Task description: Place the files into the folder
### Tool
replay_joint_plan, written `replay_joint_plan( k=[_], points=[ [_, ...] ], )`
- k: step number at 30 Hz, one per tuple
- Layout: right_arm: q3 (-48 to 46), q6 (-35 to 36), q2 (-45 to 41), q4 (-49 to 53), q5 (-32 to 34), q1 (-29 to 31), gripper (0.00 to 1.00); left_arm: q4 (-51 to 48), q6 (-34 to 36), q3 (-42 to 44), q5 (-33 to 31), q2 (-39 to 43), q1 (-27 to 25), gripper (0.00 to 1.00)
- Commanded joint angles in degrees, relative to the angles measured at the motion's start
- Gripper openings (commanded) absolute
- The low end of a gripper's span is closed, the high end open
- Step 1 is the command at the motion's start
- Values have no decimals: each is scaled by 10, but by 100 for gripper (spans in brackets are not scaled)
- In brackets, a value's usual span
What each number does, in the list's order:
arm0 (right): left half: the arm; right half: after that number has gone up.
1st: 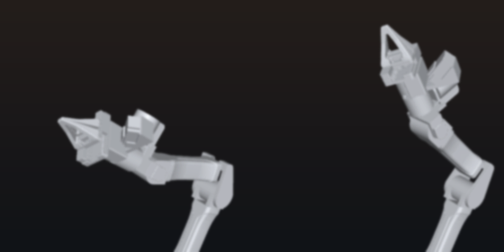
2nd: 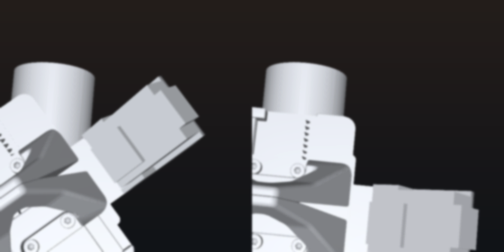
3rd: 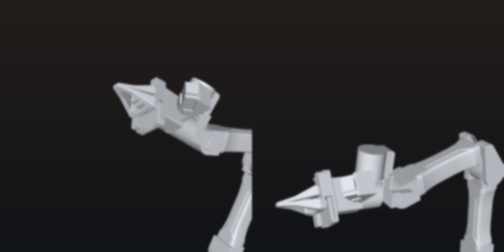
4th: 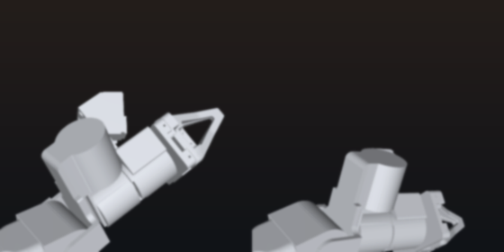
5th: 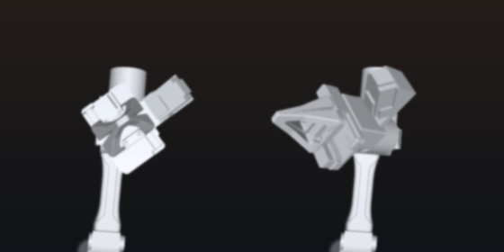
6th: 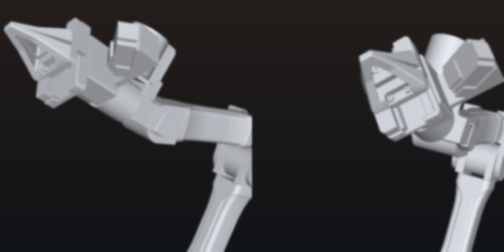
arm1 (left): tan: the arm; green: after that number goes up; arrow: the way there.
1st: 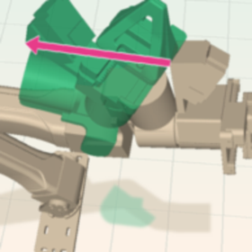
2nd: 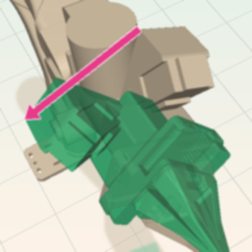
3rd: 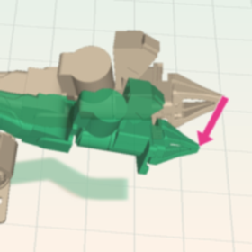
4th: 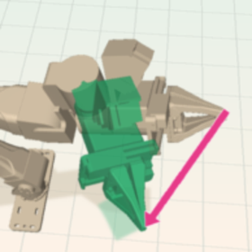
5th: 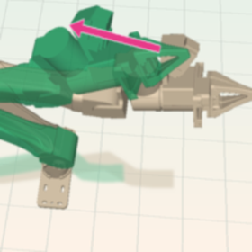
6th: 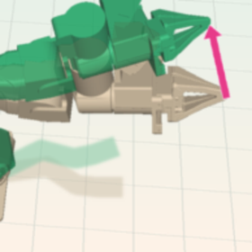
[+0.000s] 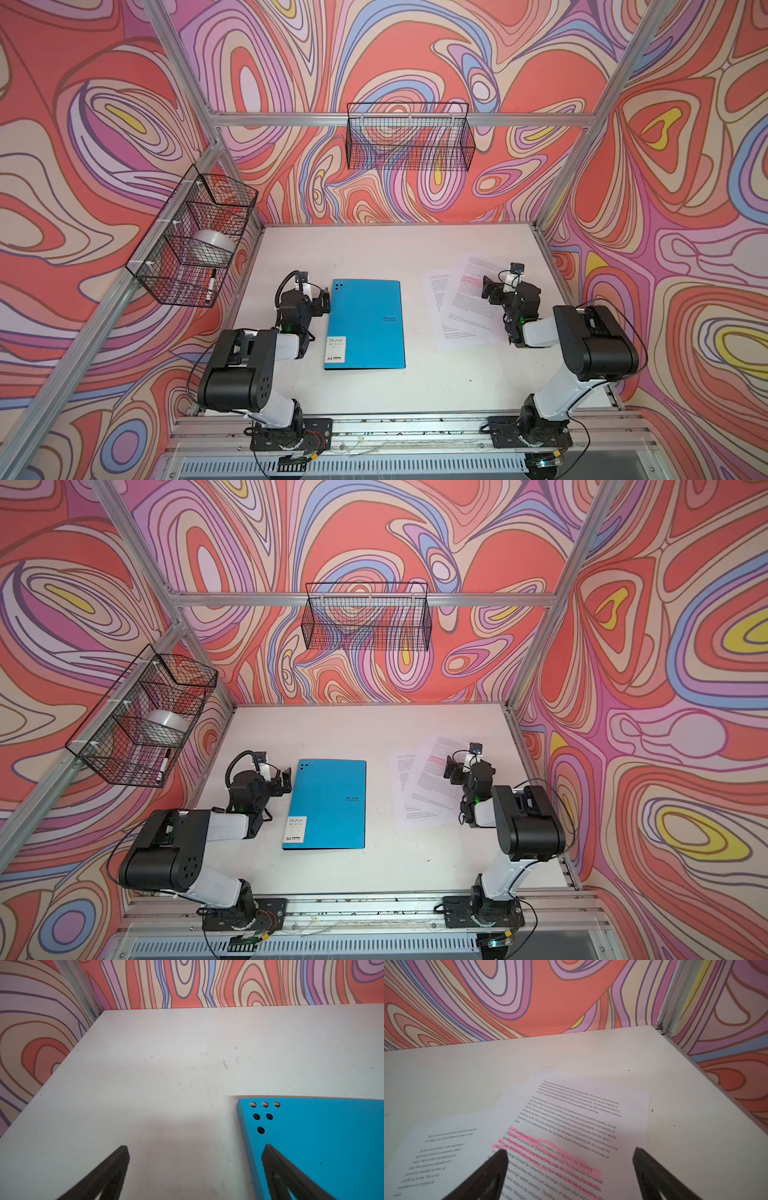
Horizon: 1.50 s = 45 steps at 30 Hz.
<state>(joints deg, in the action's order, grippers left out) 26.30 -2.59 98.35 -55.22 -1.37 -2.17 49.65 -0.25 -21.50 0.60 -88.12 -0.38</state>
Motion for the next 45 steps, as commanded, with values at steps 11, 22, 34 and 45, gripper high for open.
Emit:
replay_joint_plan(
  k=[11,22,34,45],
  points=[
    [7,5,1,8,-4,2,98,10,-1,0,4,0,3,100],
    [7,5,1,8,-4,3,98,10,0,0,4,0,3,100],
    [7,5,1,8,-4,3,99,10,-1,0,5,0,3,100],
    [7,6,0,9,-2,3,99,63,-31,31,-76,7,3,100]
  ],
)
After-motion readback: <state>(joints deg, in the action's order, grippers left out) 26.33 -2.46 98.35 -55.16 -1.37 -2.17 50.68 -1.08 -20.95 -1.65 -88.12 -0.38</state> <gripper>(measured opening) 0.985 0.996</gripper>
